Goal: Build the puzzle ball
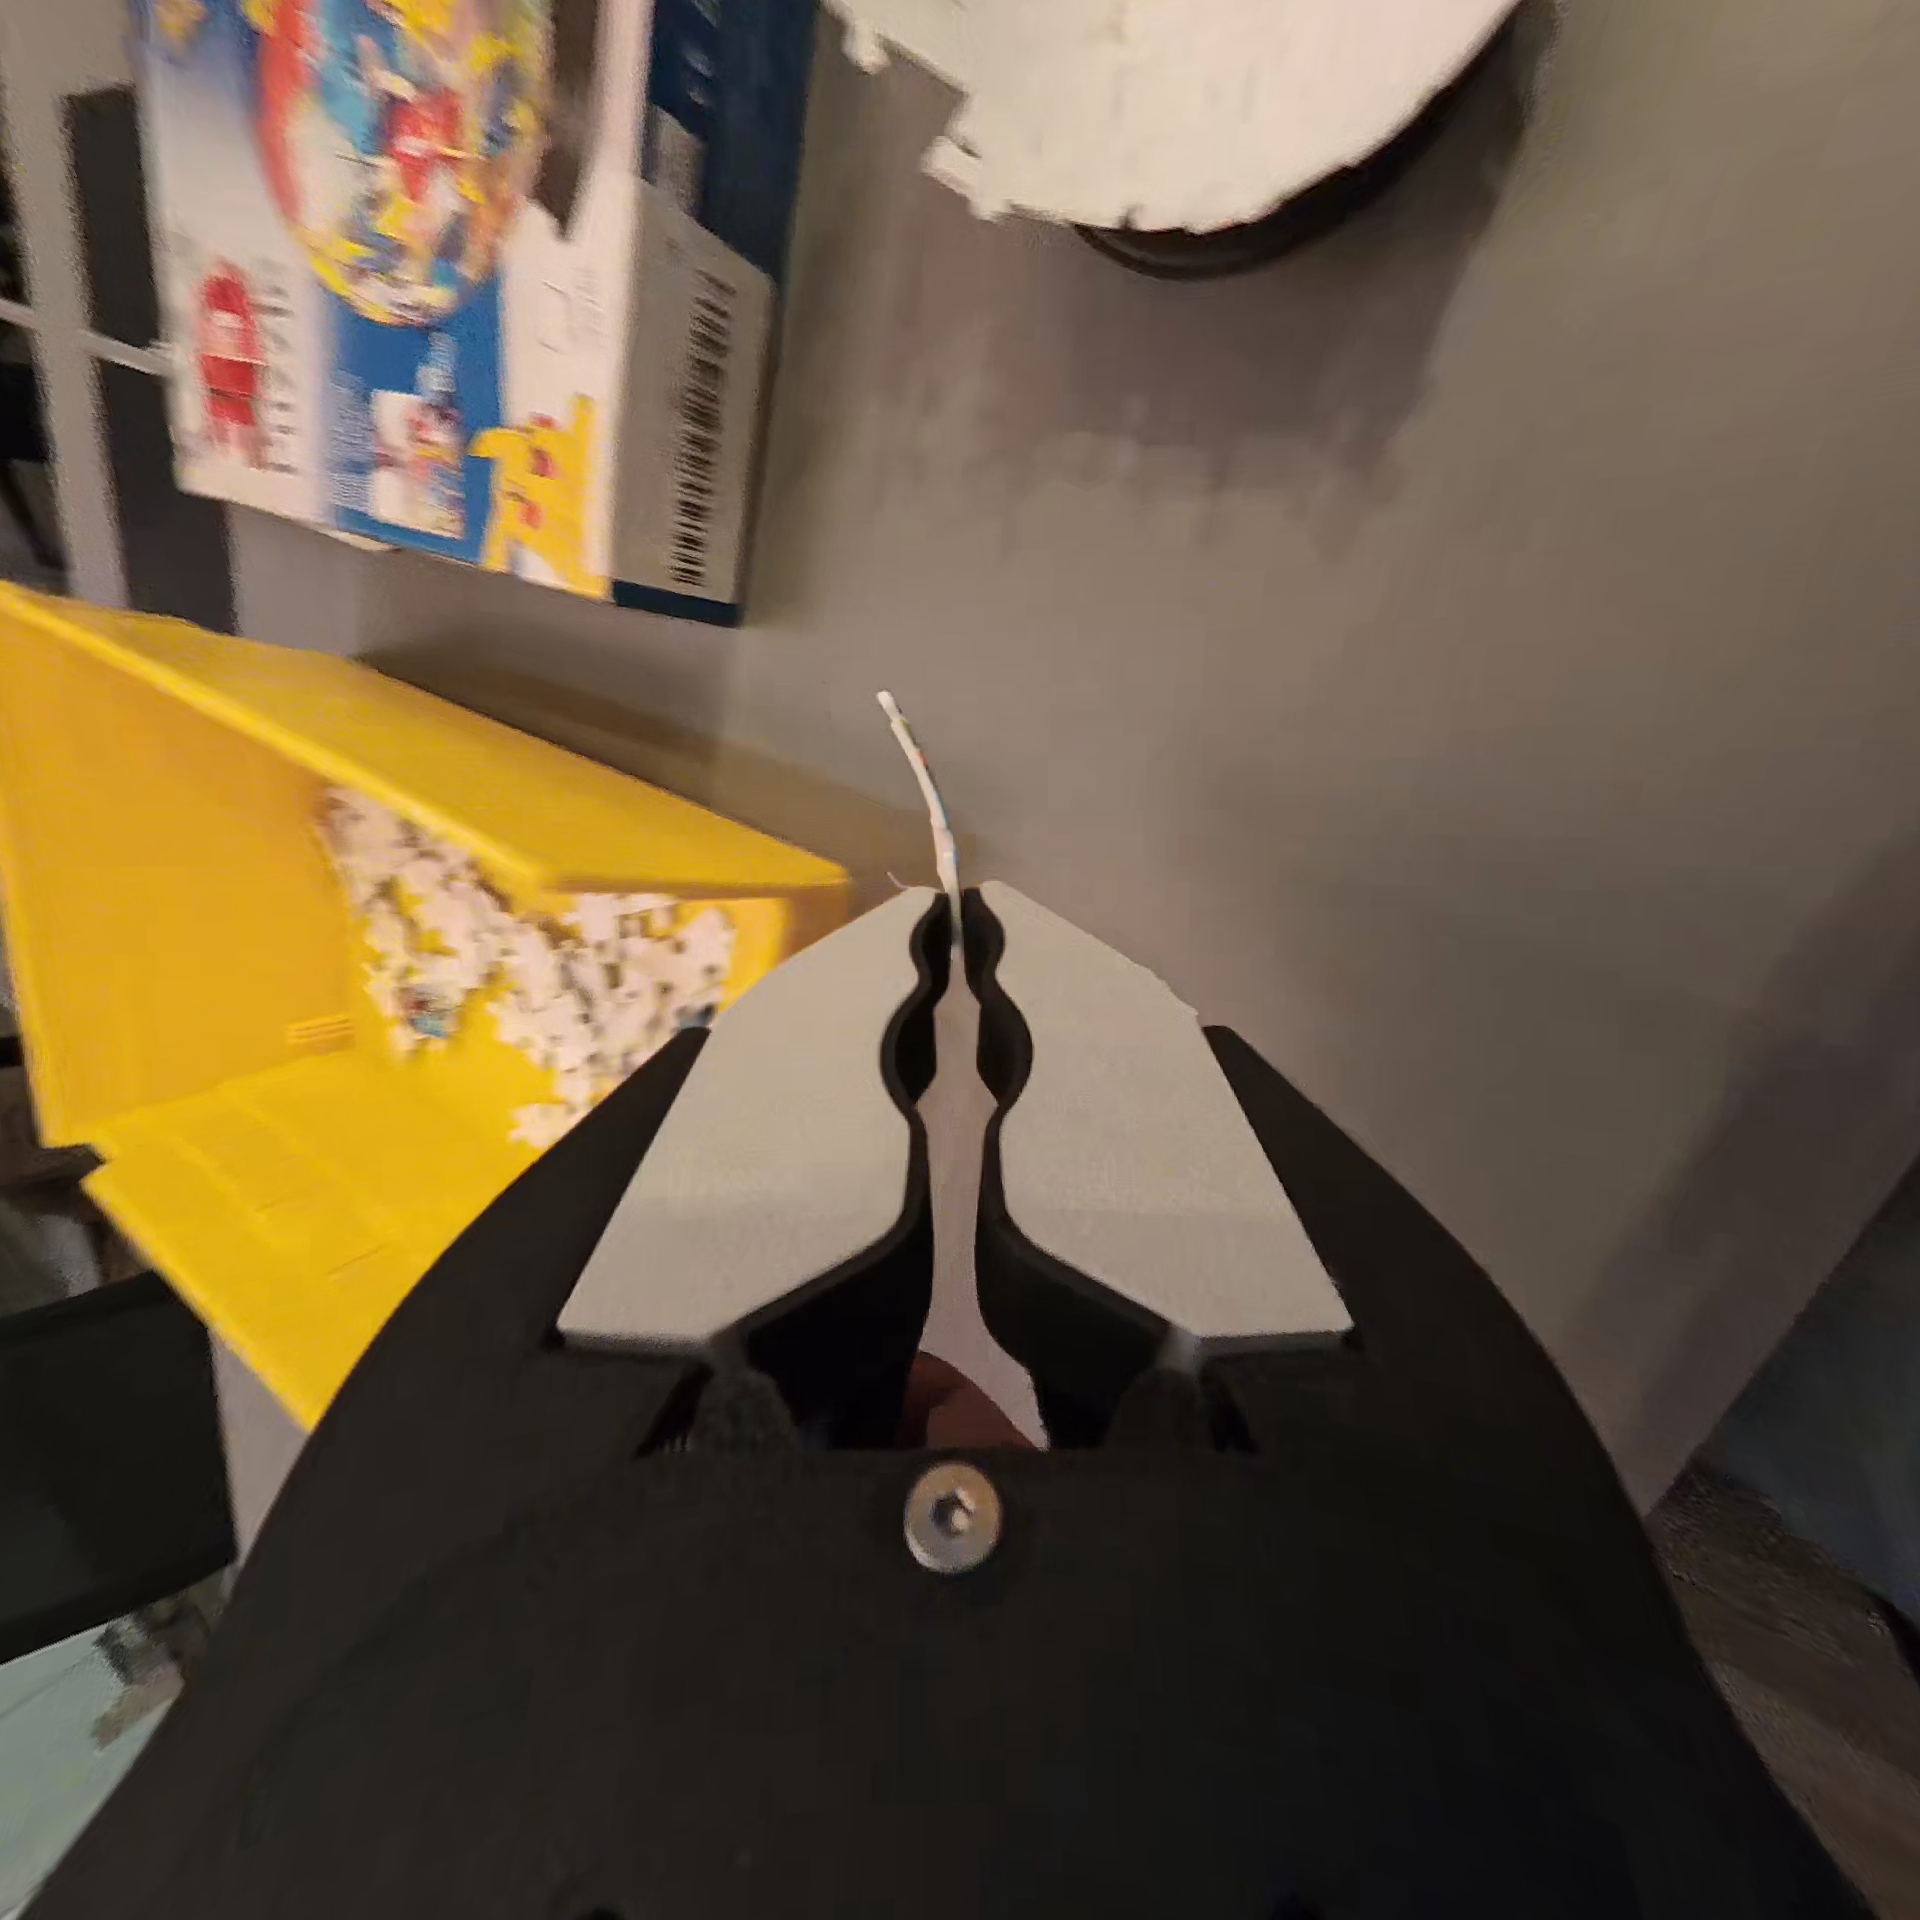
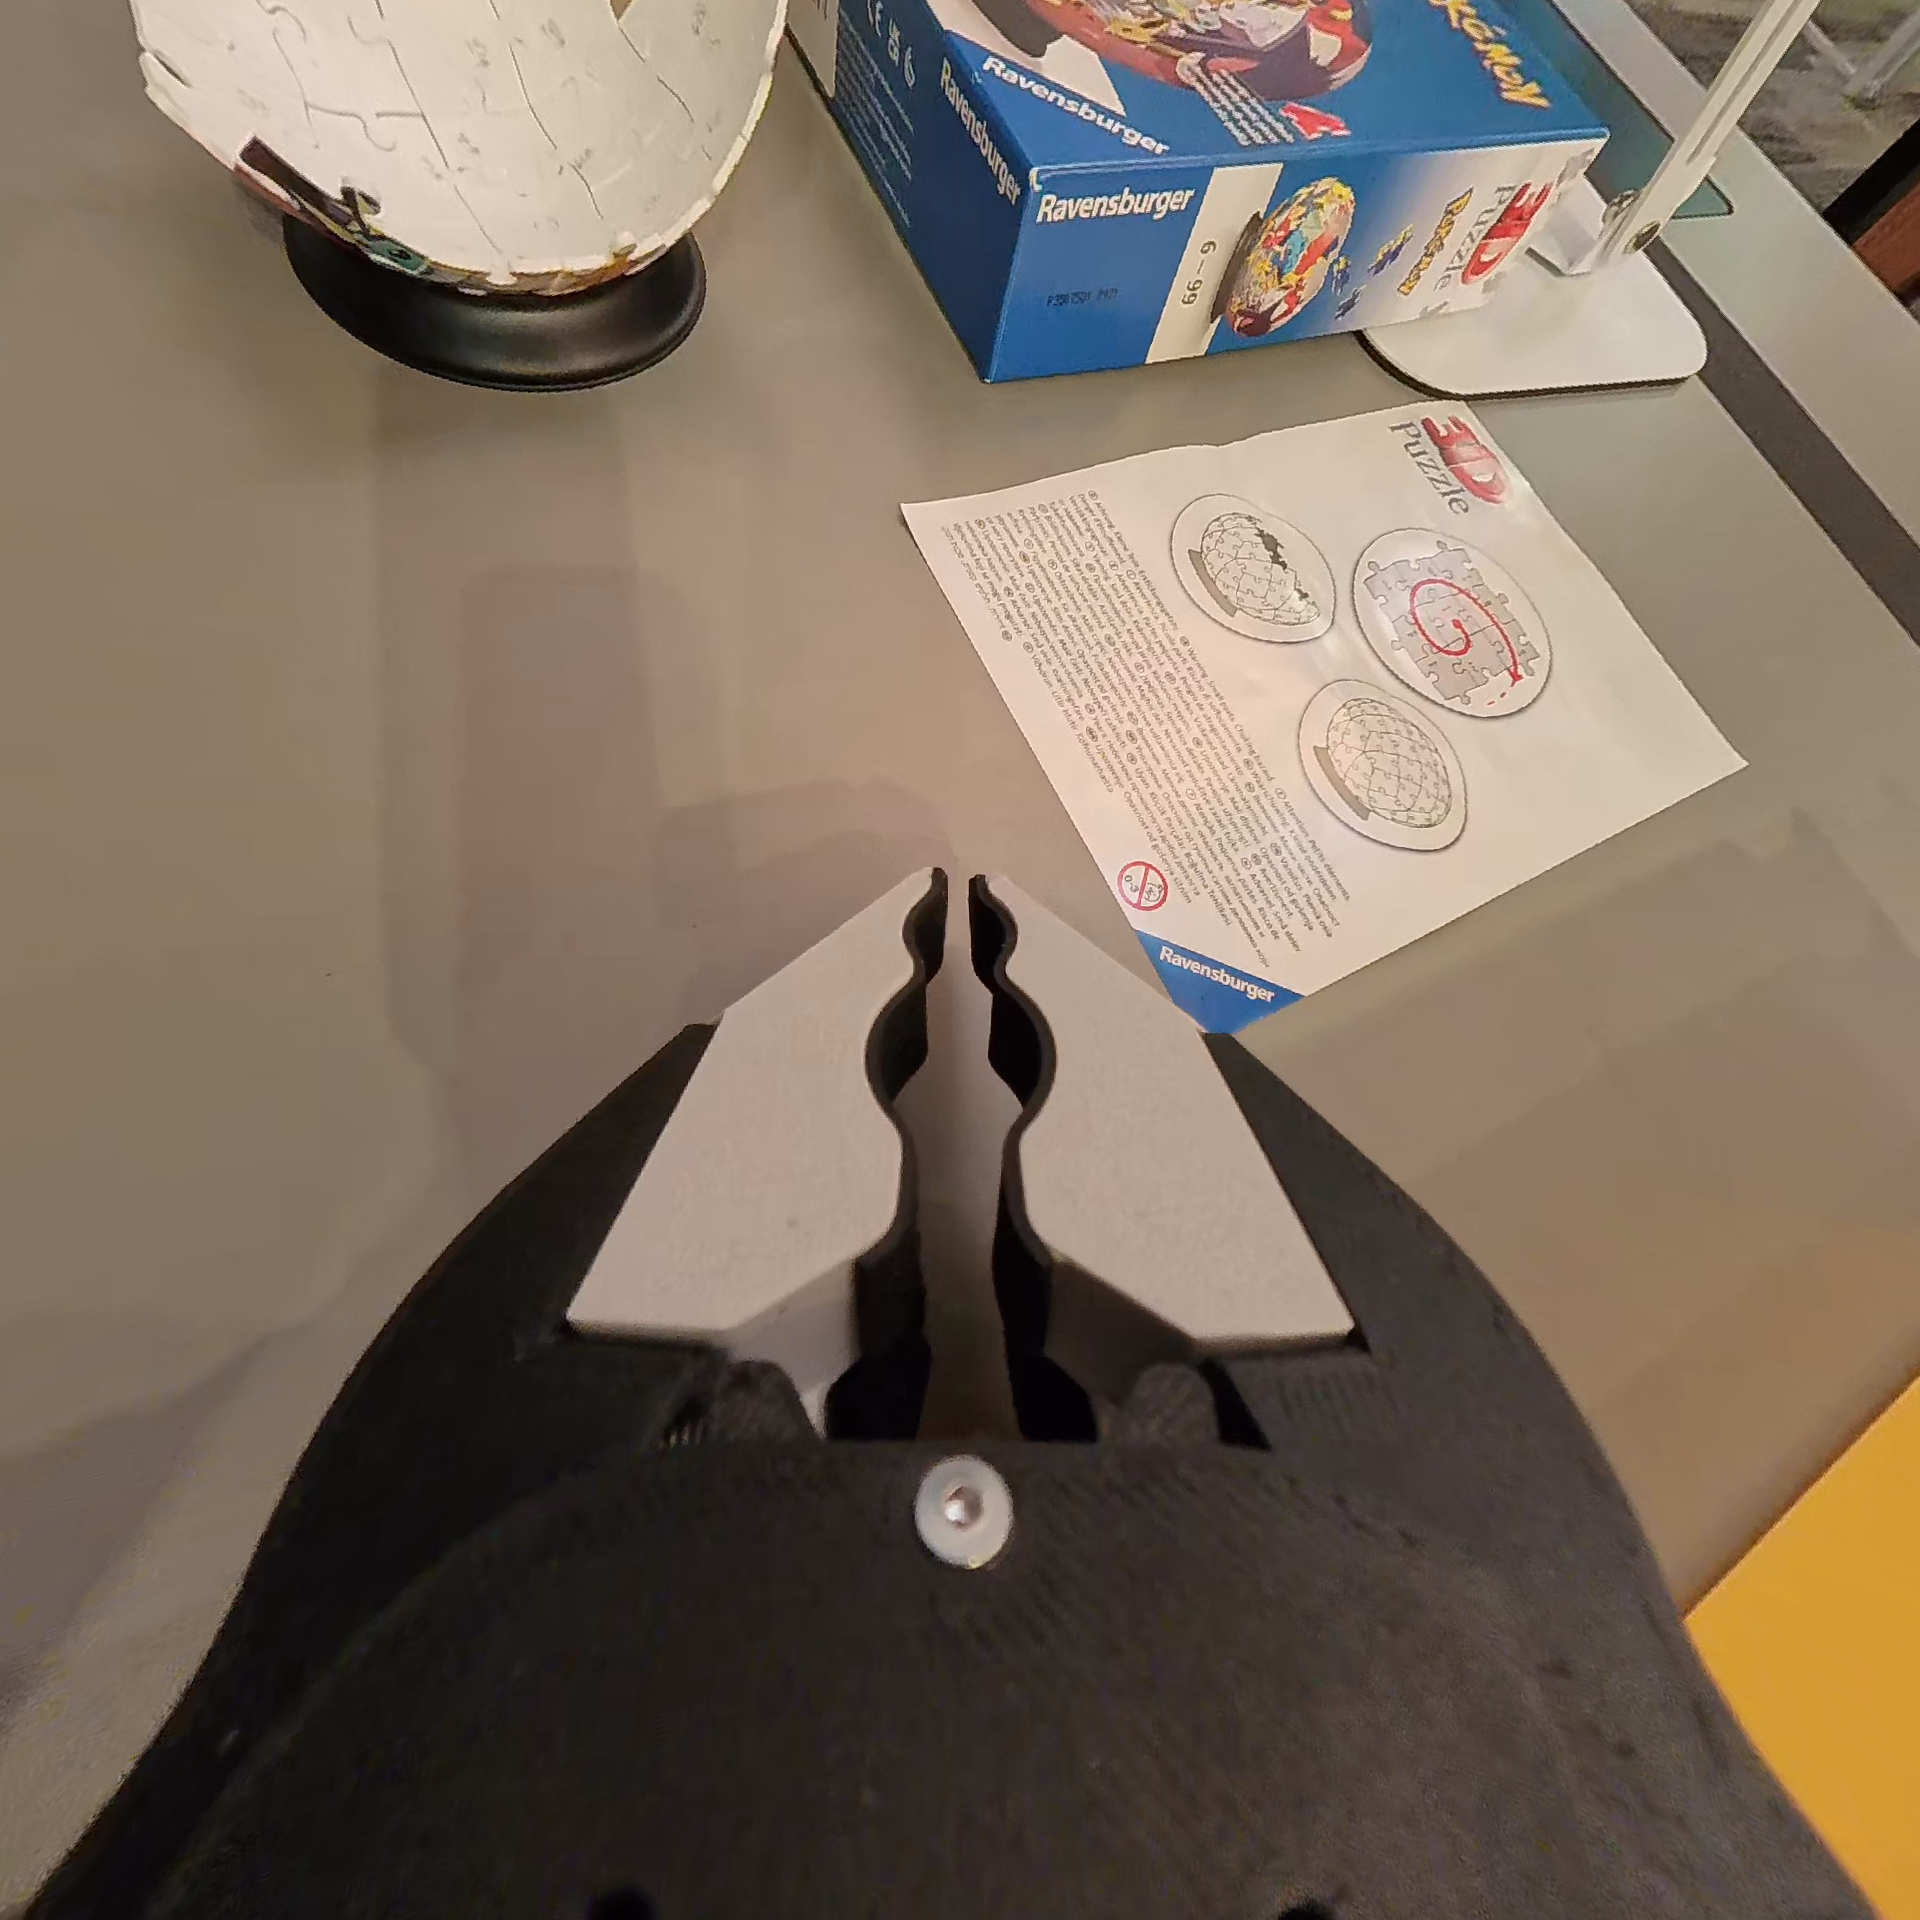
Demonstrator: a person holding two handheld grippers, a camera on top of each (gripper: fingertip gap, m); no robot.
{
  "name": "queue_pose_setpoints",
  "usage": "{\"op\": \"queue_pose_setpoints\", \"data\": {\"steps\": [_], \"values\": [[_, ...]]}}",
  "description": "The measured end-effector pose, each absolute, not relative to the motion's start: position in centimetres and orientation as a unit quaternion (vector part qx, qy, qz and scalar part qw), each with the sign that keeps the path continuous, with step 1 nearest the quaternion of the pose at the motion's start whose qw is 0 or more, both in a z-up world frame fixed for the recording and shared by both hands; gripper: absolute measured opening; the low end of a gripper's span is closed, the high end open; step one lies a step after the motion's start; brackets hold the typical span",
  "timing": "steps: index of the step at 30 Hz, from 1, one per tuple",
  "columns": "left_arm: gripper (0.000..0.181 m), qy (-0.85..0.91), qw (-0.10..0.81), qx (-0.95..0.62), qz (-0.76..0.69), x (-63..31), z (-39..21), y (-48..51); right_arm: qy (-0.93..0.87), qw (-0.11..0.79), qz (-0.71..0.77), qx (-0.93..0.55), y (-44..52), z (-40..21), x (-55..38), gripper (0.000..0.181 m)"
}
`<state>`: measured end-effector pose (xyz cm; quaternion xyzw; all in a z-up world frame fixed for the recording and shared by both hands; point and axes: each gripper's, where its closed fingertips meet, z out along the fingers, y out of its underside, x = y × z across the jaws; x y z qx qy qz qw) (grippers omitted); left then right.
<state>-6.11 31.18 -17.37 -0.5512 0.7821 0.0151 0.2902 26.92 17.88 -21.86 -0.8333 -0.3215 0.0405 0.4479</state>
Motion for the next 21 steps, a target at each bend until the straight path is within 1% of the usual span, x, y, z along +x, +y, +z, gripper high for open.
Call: {"op": "queue_pose_setpoints", "data": {"steps": [8, 10, 12, 17, 21], "values": [[0.003, 0.807, 0.272, -0.516, 0.094, -6.2, -22.4, 29.7, -0.321, 0.443, 0.041, -0.836, 17.9, -22.0, 26.9, 0.002], [0.008, 0.805, 0.274, -0.518, 0.088, -6.1, -22.7, 29.4, -0.320, 0.442, 0.043, -0.837, 17.9, -22.0, 26.9, 0.002], [0.019, 0.804, 0.272, -0.524, 0.073, -6.0, -23.0, 28.9, -0.318, 0.442, 0.044, -0.838, 17.9, -22.0, 27.0, 0.002], [0.022, 0.792, 0.276, -0.541, 0.054, -6.2, -22.2, 29.0, -0.317, 0.443, 0.043, -0.838, 17.9, -22.0, 27.0, 0.002], [0.021, 0.779, 0.290, -0.556, 0.011, -6.8, -18.9, 30.0, -0.316, 0.443, 0.046, -0.838, 17.9, -22.0, 27.0, 0.002]]}}
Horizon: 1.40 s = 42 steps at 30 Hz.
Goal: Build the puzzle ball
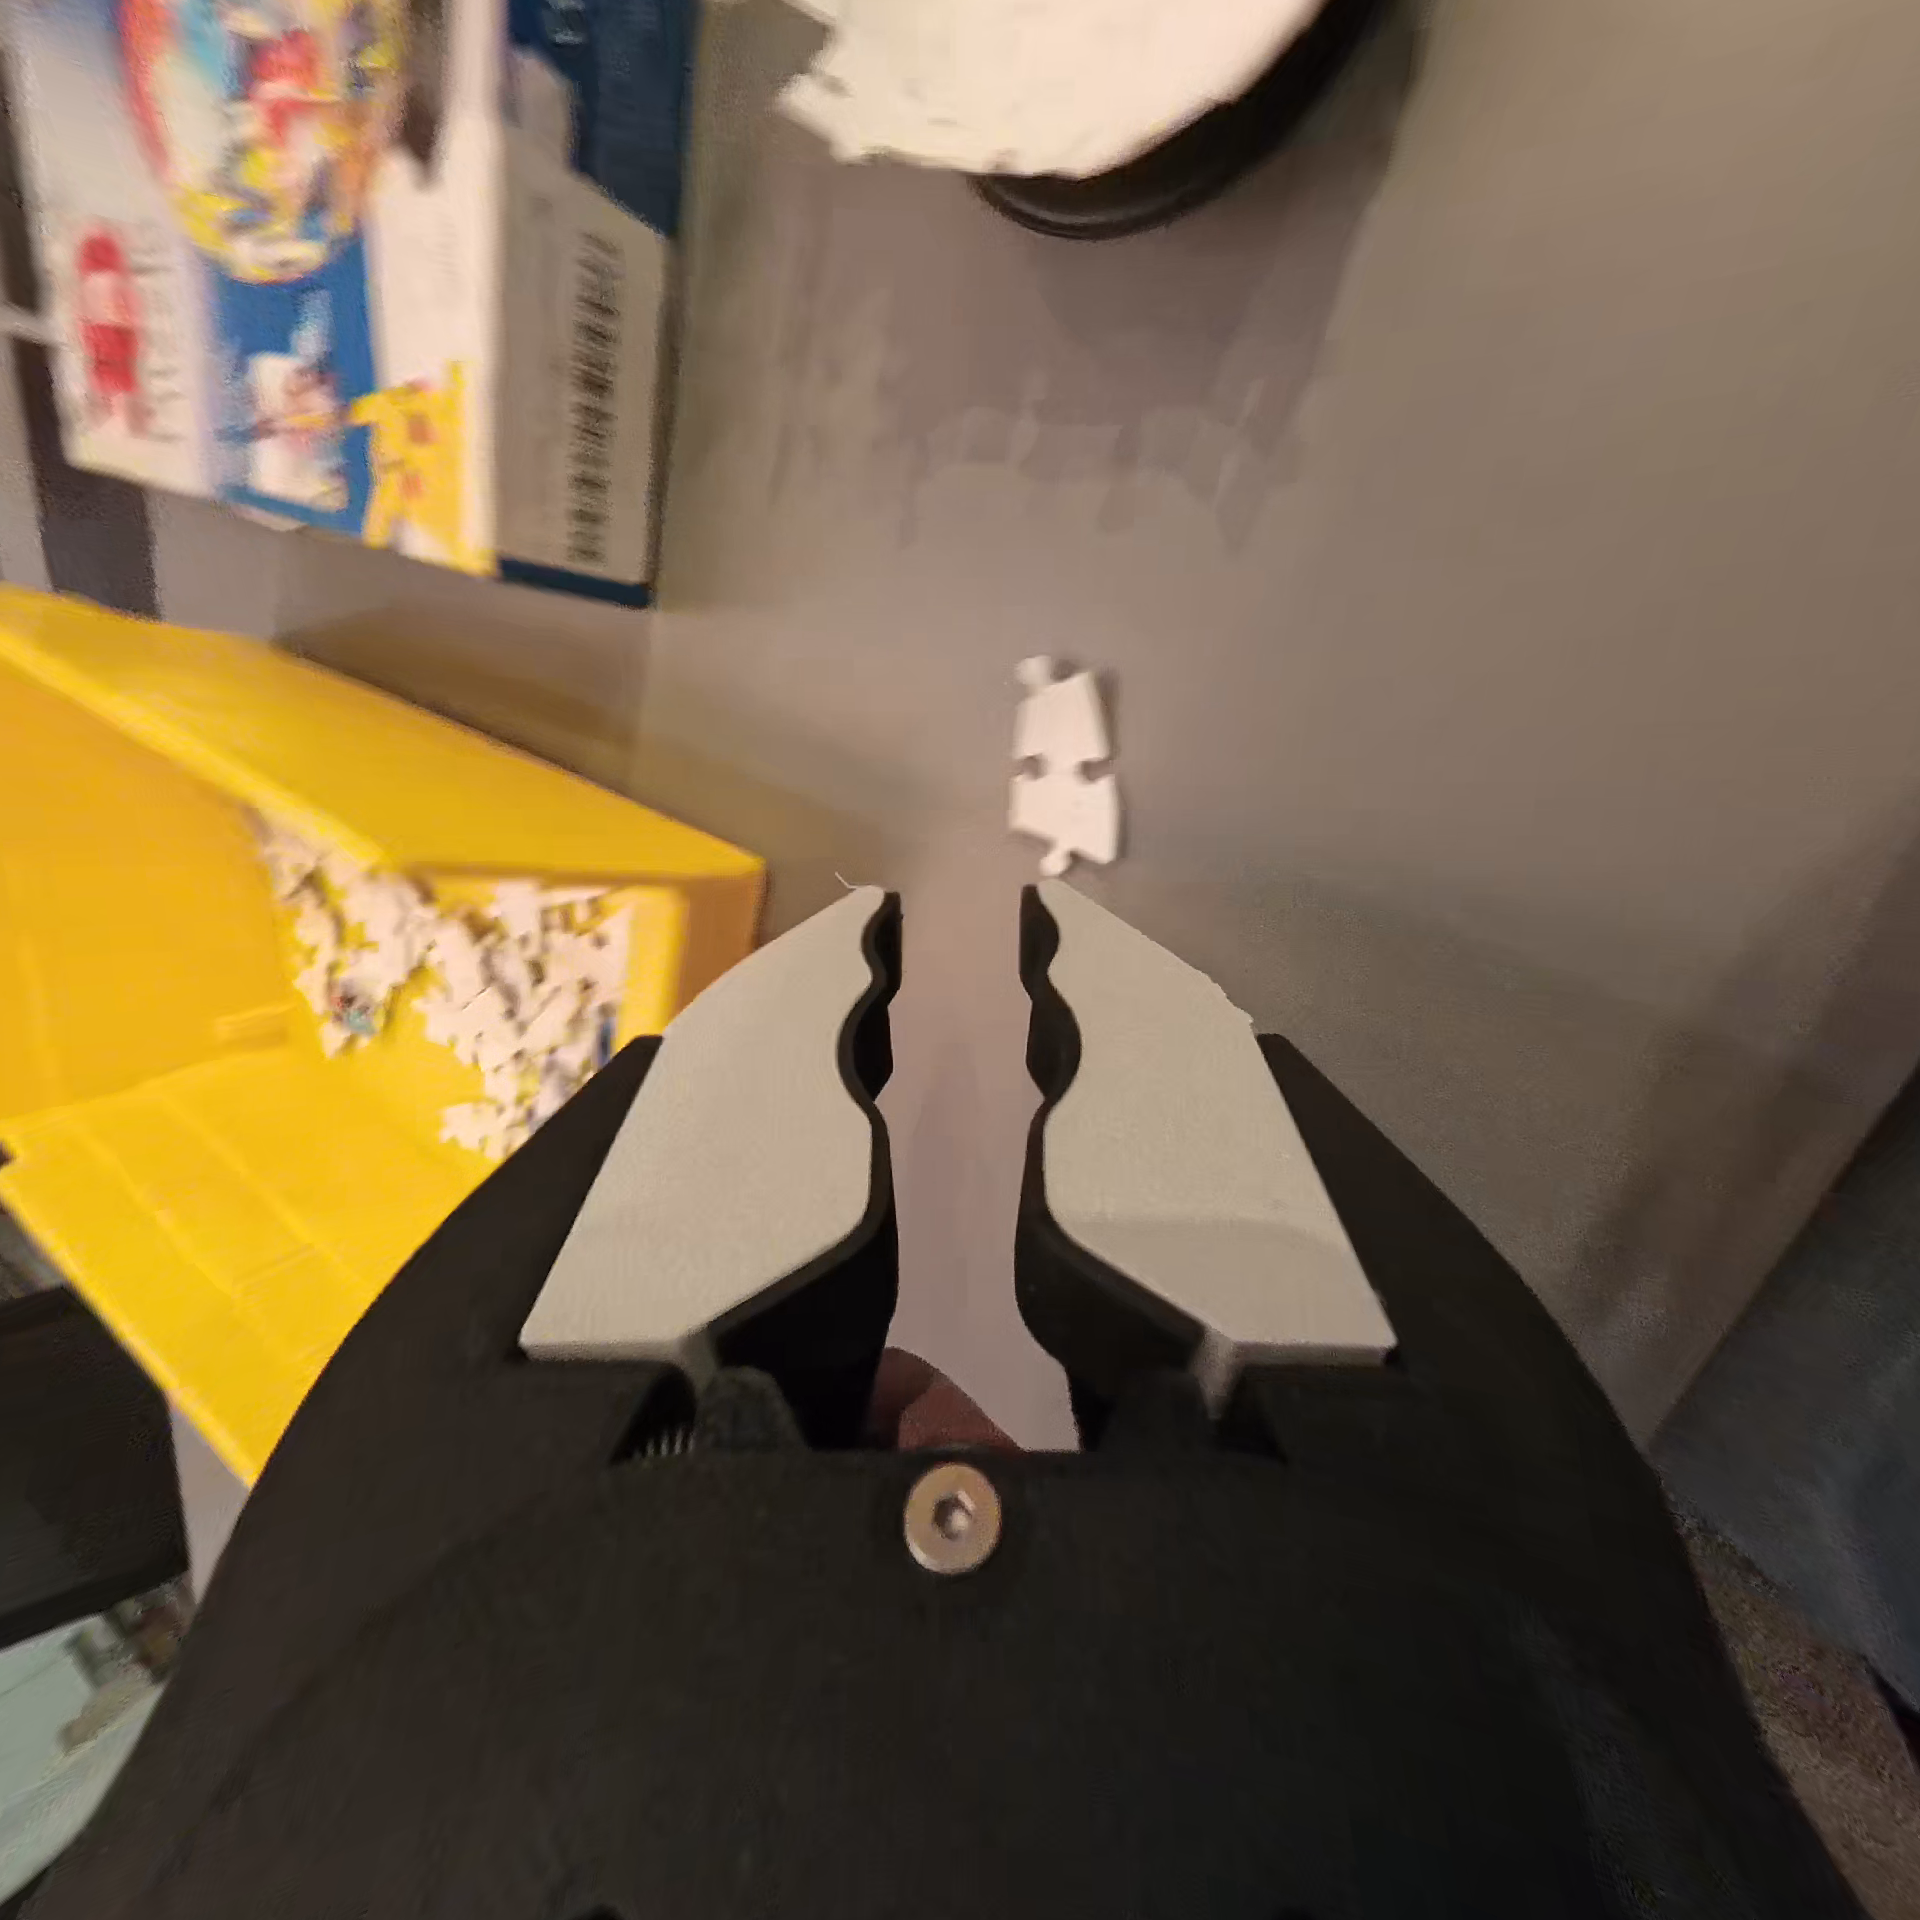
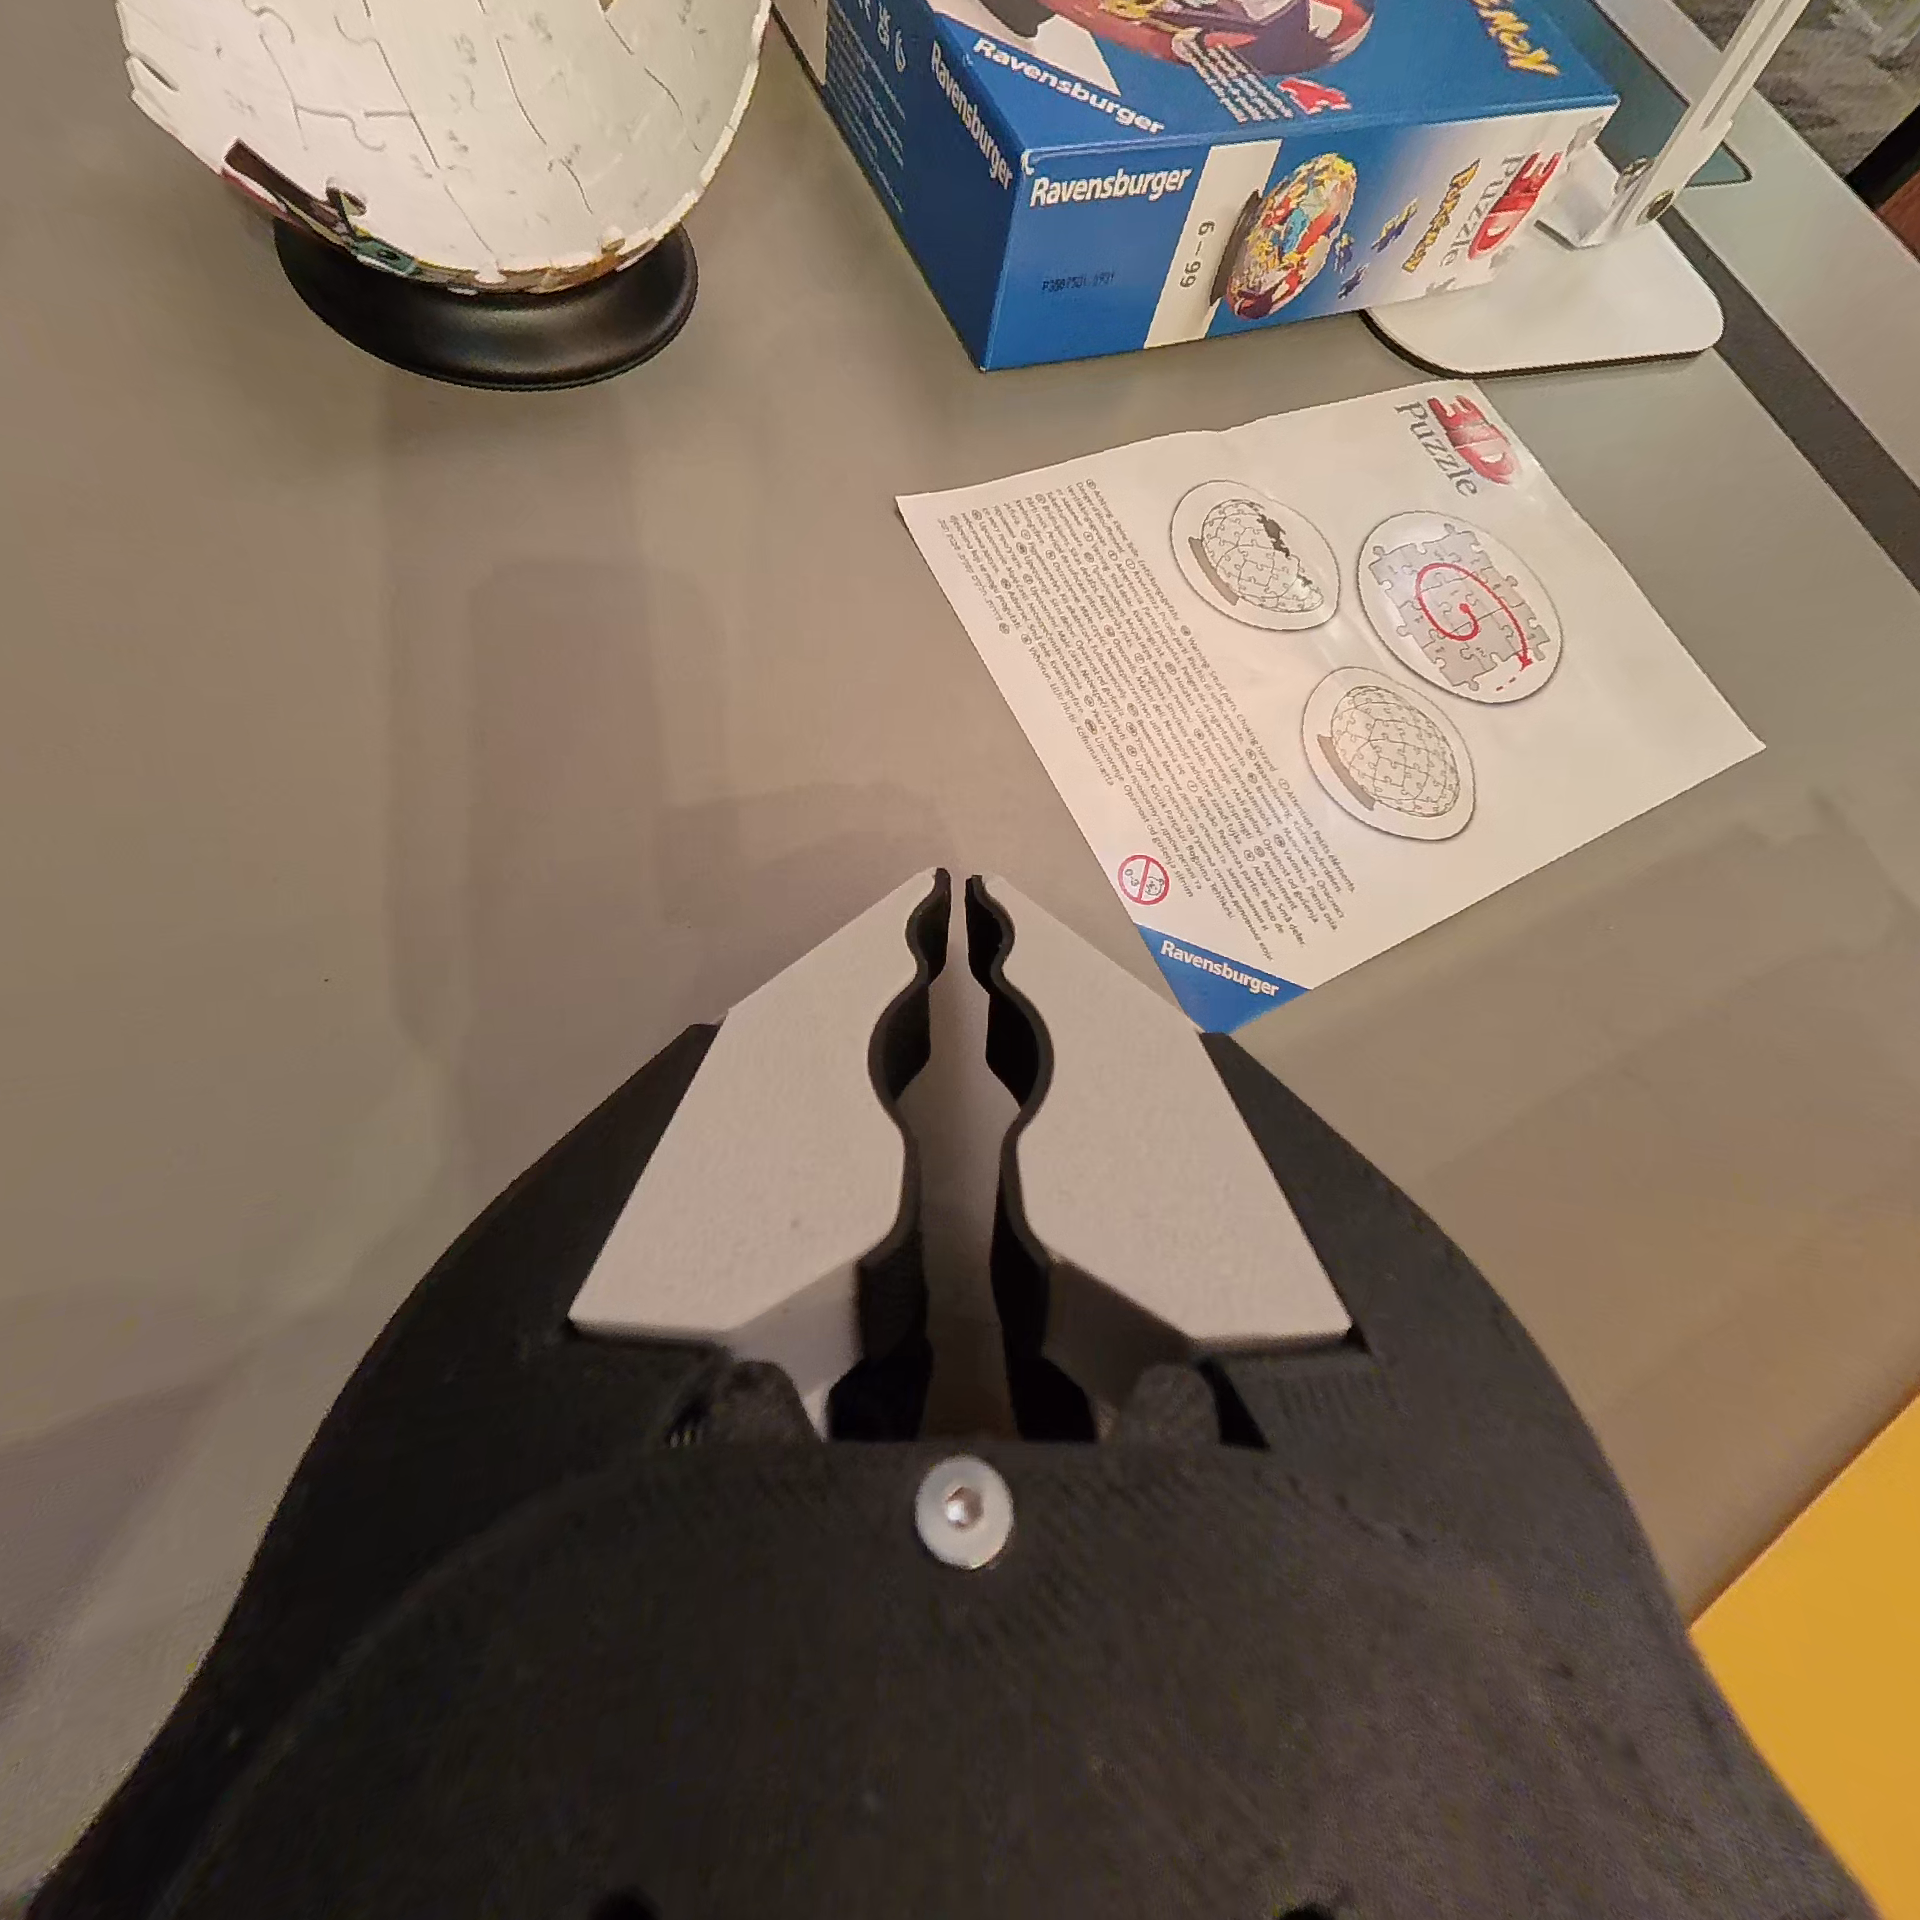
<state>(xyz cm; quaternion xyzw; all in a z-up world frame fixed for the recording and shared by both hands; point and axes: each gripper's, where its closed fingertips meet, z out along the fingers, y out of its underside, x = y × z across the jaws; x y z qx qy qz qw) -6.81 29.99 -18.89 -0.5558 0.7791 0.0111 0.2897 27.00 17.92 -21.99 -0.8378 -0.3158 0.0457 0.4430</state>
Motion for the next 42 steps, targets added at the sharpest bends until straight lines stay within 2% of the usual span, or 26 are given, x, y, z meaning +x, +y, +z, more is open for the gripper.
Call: {"op": "queue_pose_setpoints", "data": {"steps": [5, 7, 12, 18, 20, 23, 25, 27, 31, 33, 37, 38, 40, 42], "values": [[0.022, 0.730, 0.347, -0.585, 0.065, -9.1, -13.4, 38.7, -0.314, 0.444, 0.049, -0.838, 17.9, -21.9, 27.0, 0.002], [0.023, 0.723, 0.342, -0.594, 0.086, -9.9, -12.9, 42.6, -0.314, 0.444, 0.049, -0.837, 17.9, -21.9, 27.0, 0.002], [0.030, 0.764, 0.249, -0.571, 0.168, -11.7, -16.5, 49.0, -0.313, 0.448, 0.047, -0.836, 18.0, -21.8, 27.0, 0.002], [0.035, 0.776, 0.144, -0.606, 0.093, -11.2, -20.7, 49.2, -0.312, 0.450, 0.048, -0.836, 17.9, -21.7, 27.1, 0.002], [0.032, 0.778, 0.133, -0.604, 0.111, -11.3, -21.2, 50.1, -0.312, 0.451, 0.049, -0.835, 17.9, -21.7, 27.0, 0.002], [0.031, 0.780, 0.067, -0.614, 0.098, -12.0, -22.7, 49.6, -0.312, 0.454, 0.049, -0.833, 17.9, -21.6, 27.0, 0.002], [0.029, 0.781, 0.067, -0.614, 0.092, -11.6, -22.7, 49.7, -0.313, 0.456, 0.047, -0.832, 17.9, -21.5, 27.0, 0.002], [0.018, 0.781, 0.058, -0.614, 0.093, -11.7, -22.9, 49.6, -0.313, 0.456, 0.047, -0.832, 17.9, -21.5, 27.0, 0.001], [0.017, 0.784, 0.060, -0.611, 0.096, -11.7, -23.0, 49.8, -0.312, 0.459, 0.049, -0.830, 17.9, -21.4, 27.0, 0.002], [0.000, 0.788, 0.067, -0.603, 0.103, -11.7, -22.8, 50.1, -0.313, 0.460, 0.049, -0.830, 17.9, -21.4, 27.0, 0.002], [0.000, 0.788, 0.071, -0.603, 0.105, -11.7, -23.0, 50.4, -0.312, 0.461, 0.047, -0.829, 17.9, -21.3, 27.0, 0.002], [0.004, 0.788, 0.080, -0.599, 0.117, -11.6, -22.9, 50.8, -0.312, 0.461, 0.047, -0.829, 17.9, -21.3, 27.0, 0.002], [0.030, 0.783, 0.084, -0.605, 0.119, -11.4, -22.8, 51.1, -0.312, 0.461, 0.047, -0.829, 17.9, -21.4, 27.0, 0.002], [0.042, 0.786, 0.087, -0.599, 0.125, -11.2, -22.7, 51.4, -0.312, 0.461, 0.048, -0.830, 17.9, -21.4, 27.0, 0.002]]}}
